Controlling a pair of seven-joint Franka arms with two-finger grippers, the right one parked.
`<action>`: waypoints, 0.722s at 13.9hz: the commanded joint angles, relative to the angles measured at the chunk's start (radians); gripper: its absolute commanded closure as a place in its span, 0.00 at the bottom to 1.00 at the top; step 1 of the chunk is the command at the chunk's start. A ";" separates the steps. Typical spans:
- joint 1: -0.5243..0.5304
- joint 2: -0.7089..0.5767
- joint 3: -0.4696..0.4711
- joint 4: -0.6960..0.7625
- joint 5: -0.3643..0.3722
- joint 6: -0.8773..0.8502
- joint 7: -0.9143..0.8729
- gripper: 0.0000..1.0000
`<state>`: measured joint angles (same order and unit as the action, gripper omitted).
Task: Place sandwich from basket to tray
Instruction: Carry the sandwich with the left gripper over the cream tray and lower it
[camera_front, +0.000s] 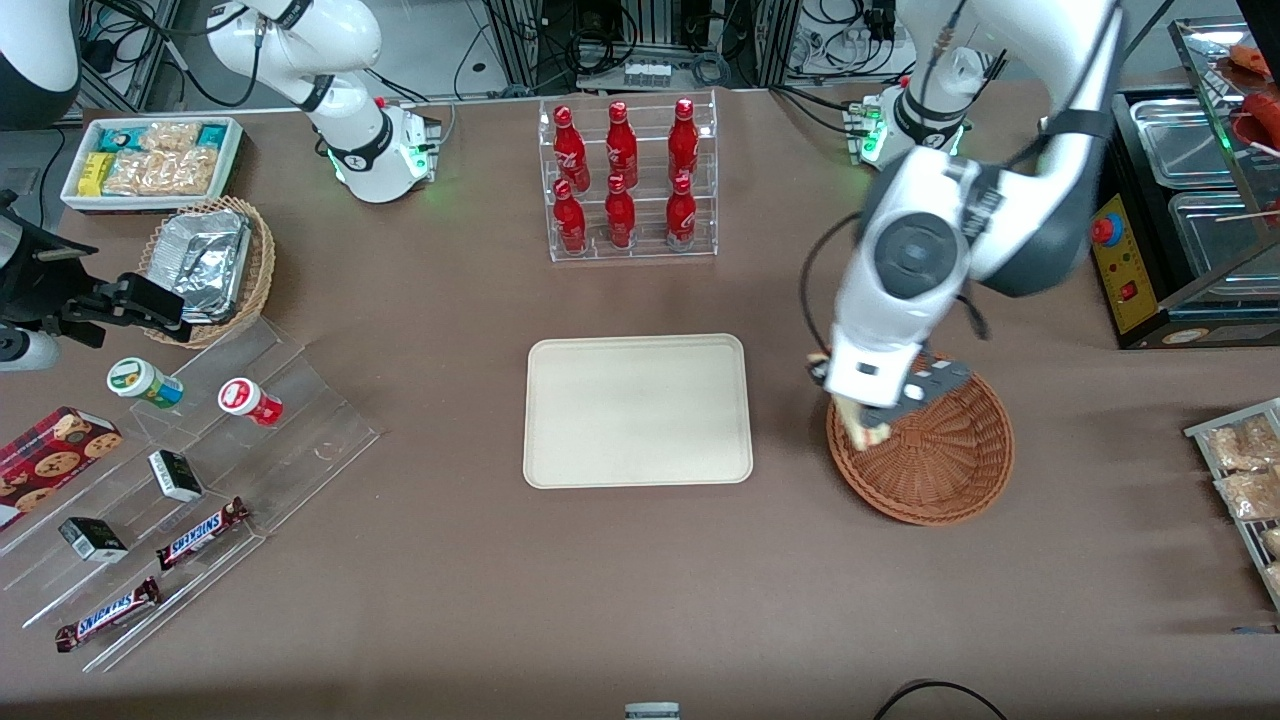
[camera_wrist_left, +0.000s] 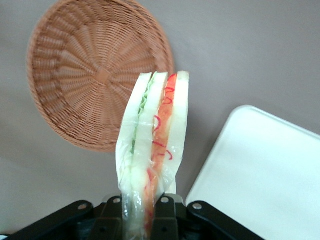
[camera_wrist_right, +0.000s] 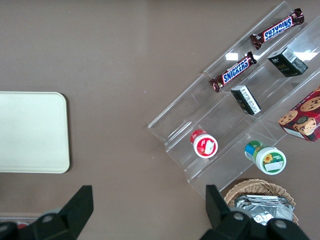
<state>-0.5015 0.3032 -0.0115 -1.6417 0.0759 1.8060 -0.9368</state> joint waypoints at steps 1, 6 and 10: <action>-0.080 0.111 0.013 0.115 0.013 -0.019 -0.016 1.00; -0.216 0.348 0.015 0.301 0.018 0.103 -0.037 1.00; -0.282 0.416 0.015 0.304 0.012 0.235 -0.053 1.00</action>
<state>-0.7500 0.6873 -0.0114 -1.3812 0.0779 2.0254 -0.9731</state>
